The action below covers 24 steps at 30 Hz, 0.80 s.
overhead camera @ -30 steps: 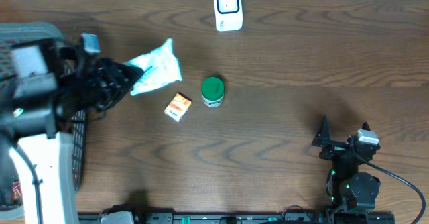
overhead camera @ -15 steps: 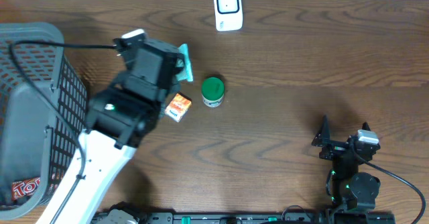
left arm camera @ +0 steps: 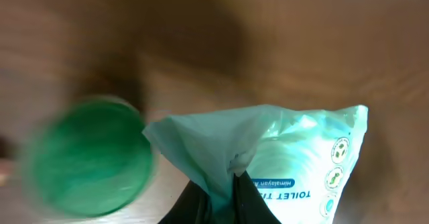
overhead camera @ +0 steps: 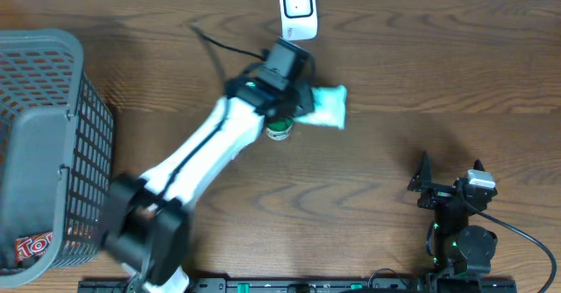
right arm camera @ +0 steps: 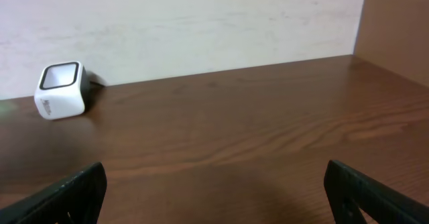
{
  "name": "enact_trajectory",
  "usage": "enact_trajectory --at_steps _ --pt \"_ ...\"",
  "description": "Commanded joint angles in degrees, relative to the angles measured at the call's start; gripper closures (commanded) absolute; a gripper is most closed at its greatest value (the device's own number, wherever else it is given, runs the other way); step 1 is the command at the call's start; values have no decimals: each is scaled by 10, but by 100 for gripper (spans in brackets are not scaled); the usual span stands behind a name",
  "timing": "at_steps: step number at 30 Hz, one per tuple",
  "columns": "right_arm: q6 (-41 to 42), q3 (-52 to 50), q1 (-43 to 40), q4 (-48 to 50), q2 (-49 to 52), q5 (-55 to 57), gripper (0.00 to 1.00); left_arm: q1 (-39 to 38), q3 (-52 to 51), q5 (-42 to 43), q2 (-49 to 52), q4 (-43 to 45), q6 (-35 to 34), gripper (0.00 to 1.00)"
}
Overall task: Scan the item barcode
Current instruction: 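Carry the wipes pack right of the jar and release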
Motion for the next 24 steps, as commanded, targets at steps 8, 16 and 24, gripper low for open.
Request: enact_trajectory --at_steps 8,16,24 --pt "7 0 -4 -2 -3 -1 1 -70 3 63 95 50 1 68" --pt "7 0 -4 -2 -3 -1 1 -54 101 -37 -5 -33 94 5" --pt "7 0 -4 -2 -3 -1 1 96 207 -203 -178 -253 127 2"
